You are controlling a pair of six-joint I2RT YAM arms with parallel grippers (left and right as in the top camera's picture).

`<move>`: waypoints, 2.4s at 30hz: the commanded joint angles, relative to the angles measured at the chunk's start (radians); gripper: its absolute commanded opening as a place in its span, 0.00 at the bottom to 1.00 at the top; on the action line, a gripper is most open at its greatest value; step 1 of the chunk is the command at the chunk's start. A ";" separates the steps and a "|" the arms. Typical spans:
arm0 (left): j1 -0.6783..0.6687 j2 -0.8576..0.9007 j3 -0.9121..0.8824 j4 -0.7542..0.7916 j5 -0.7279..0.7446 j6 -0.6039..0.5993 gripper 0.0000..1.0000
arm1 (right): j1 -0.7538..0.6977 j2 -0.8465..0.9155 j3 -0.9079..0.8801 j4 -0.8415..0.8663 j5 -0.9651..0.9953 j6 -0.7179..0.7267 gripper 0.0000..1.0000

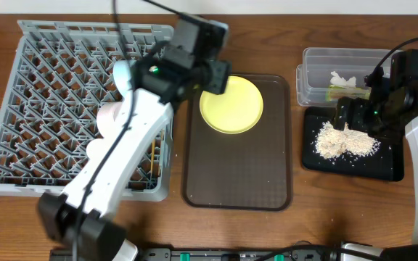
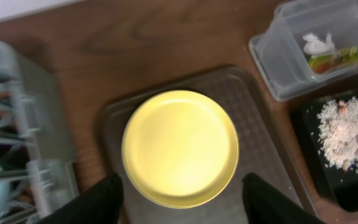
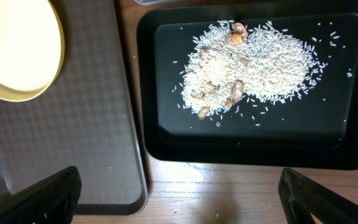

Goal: Sort waste into correct bins and load items into the dishwasher
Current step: 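Reach the left gripper to the yellow plate edge and grasp it, then lift the yellow plate and stand it upright in the dish rack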

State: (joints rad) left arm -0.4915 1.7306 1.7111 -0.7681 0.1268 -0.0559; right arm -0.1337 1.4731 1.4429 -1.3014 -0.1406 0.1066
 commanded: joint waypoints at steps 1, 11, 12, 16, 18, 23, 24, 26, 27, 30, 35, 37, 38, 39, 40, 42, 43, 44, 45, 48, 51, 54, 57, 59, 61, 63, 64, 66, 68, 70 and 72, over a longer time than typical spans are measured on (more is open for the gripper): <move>-0.053 0.123 -0.004 0.010 -0.008 -0.016 0.66 | -0.005 -0.011 0.010 -0.001 0.002 0.013 0.99; -0.189 0.368 -0.005 0.028 -0.008 -0.016 0.68 | -0.005 -0.011 0.010 0.000 0.002 0.013 0.99; -0.197 0.385 -0.005 0.030 -0.010 -0.013 0.68 | -0.005 -0.011 0.010 0.000 0.002 0.013 0.99; -0.232 0.444 -0.005 0.037 -0.067 0.003 0.68 | -0.005 -0.011 0.010 0.000 0.002 0.012 0.99; -0.247 0.471 -0.005 0.036 -0.104 0.003 0.68 | -0.005 -0.011 0.010 0.000 0.002 0.013 0.99; -0.272 0.520 -0.005 0.037 -0.196 0.003 0.68 | -0.005 -0.011 0.010 -0.001 0.002 0.013 0.99; -0.274 0.525 -0.005 0.037 -0.210 0.003 0.67 | -0.005 -0.011 0.010 -0.001 0.002 0.013 0.99; -0.276 0.531 -0.005 0.036 -0.227 0.003 0.62 | -0.005 -0.011 0.010 -0.001 0.002 0.013 0.99; -0.276 0.533 -0.005 0.036 -0.229 0.003 0.57 | -0.005 -0.011 0.010 -0.001 0.002 0.013 0.99; -0.278 0.534 -0.006 0.036 -0.229 0.002 0.45 | -0.005 -0.011 0.010 -0.002 0.002 0.013 0.99; -0.287 0.539 -0.026 0.037 -0.254 0.003 0.43 | -0.005 -0.011 0.010 -0.004 0.002 0.013 0.99; -0.293 0.540 -0.037 0.037 -0.278 0.003 0.43 | -0.005 -0.011 0.010 -0.004 0.002 0.013 0.99; -0.294 0.541 -0.042 0.037 -0.287 0.003 0.42 | -0.005 -0.011 0.010 -0.004 0.002 0.013 0.99; -0.296 0.541 -0.047 0.037 -0.298 0.003 0.39 | -0.005 -0.011 0.010 -0.005 0.002 0.013 0.99; -0.298 0.542 -0.051 0.037 -0.307 0.003 0.38 | -0.005 -0.011 0.010 -0.006 0.002 0.013 0.99; -0.299 0.543 -0.056 0.036 -0.323 0.003 0.33 | -0.005 -0.011 0.010 -0.009 0.002 0.013 0.99; -0.300 0.544 -0.056 0.035 -0.323 0.003 0.29 | -0.005 -0.011 0.010 -0.009 0.002 0.013 0.99; -0.300 0.545 -0.056 0.034 -0.323 0.003 0.26 | -0.005 -0.011 0.010 -0.009 0.002 0.013 0.99; -0.300 0.545 -0.056 0.034 -0.323 0.003 0.23 | -0.005 -0.011 0.010 -0.009 0.002 0.013 0.99; -0.301 0.545 -0.056 0.033 -0.323 0.003 0.12 | -0.005 -0.011 0.010 -0.011 0.002 0.013 0.99; -0.303 0.544 -0.056 0.031 -0.333 0.003 0.09 | -0.005 -0.011 0.010 -0.015 0.002 0.013 0.99; -0.307 0.543 -0.035 -0.005 -0.374 0.003 0.08 | -0.005 -0.011 0.010 -0.016 0.002 0.012 0.99; -0.314 0.534 0.000 -0.055 -0.421 0.003 0.08 | -0.005 -0.011 0.010 -0.016 0.002 0.013 0.99; -0.317 0.518 0.009 -0.069 -0.440 0.003 0.07 | -0.005 -0.011 0.010 -0.016 0.002 0.013 0.99; -0.318 0.494 0.010 -0.074 -0.445 0.003 0.08 | -0.005 -0.011 0.010 -0.016 0.002 0.013 0.99; -0.318 0.468 0.010 -0.085 -0.458 -0.003 0.08 | -0.005 -0.011 0.010 -0.016 0.002 0.013 0.99; -0.318 0.453 0.010 -0.089 -0.462 -0.006 0.08 | -0.005 -0.011 0.010 -0.016 0.002 0.013 0.99; -0.318 0.421 0.010 -0.096 -0.462 -0.006 0.08 | -0.005 -0.011 0.010 -0.016 0.002 0.013 0.99; -0.318 0.387 0.010 -0.101 -0.462 -0.009 0.08 | -0.005 -0.011 0.010 -0.016 0.002 0.013 0.99; -0.317 0.346 0.010 -0.104 -0.462 -0.009 0.08 | -0.005 -0.011 0.010 -0.016 0.002 0.013 0.99; -0.317 0.312 0.010 -0.108 -0.462 -0.009 0.08 | -0.005 -0.011 0.010 -0.016 0.002 0.013 0.99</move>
State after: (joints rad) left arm -0.8135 2.1273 1.6989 -0.8673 -0.3042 -0.0525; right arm -0.1337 1.4731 1.4429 -1.3163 -0.1410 0.1066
